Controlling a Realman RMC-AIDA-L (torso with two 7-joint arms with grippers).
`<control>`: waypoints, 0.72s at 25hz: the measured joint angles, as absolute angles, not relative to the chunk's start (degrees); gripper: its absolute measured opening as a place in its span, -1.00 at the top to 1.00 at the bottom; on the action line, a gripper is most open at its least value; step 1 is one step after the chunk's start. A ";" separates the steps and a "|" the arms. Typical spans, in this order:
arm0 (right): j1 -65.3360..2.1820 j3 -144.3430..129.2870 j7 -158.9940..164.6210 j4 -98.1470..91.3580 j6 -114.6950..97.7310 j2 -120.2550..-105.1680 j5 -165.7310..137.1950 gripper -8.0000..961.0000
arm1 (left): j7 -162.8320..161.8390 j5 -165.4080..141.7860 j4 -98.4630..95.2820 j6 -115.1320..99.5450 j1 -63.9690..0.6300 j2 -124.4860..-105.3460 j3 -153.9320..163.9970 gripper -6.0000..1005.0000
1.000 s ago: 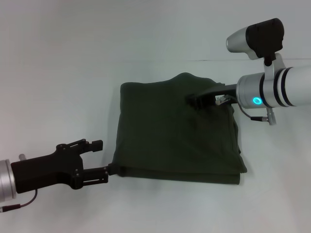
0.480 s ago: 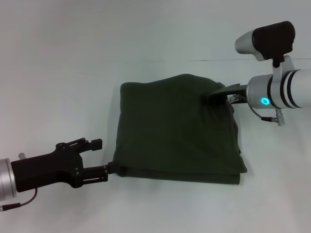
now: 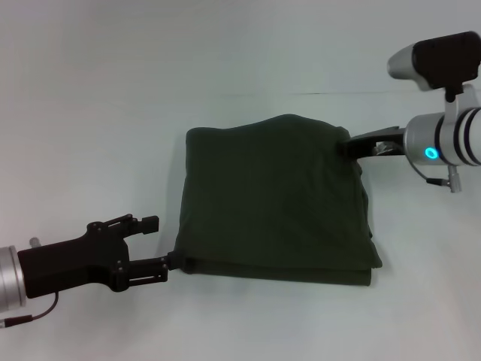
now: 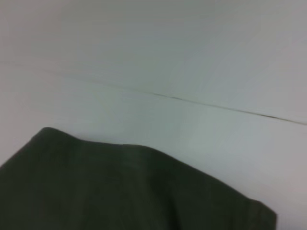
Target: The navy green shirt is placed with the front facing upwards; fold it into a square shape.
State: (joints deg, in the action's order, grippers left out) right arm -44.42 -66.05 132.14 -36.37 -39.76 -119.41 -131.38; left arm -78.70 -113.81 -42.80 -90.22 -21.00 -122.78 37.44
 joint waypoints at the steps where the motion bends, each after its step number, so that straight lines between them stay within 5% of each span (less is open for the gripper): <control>1: -44.01 -66.02 132.35 -37.07 -39.80 -119.42 -131.45 0.97 | -78.70 -113.81 -42.80 -90.23 -21.00 -122.80 37.44 -0.75; 18: -43.61 -67.24 133.19 -39.84 -43.22 -119.93 -130.15 0.97 | -78.69 -113.74 -42.80 -90.22 -21.04 -122.84 37.44 -0.75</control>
State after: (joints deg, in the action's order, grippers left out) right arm -43.61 -67.24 133.19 -39.84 -43.22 -119.93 -130.15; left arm -78.69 -113.74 -42.80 -90.22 -21.04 -122.84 37.44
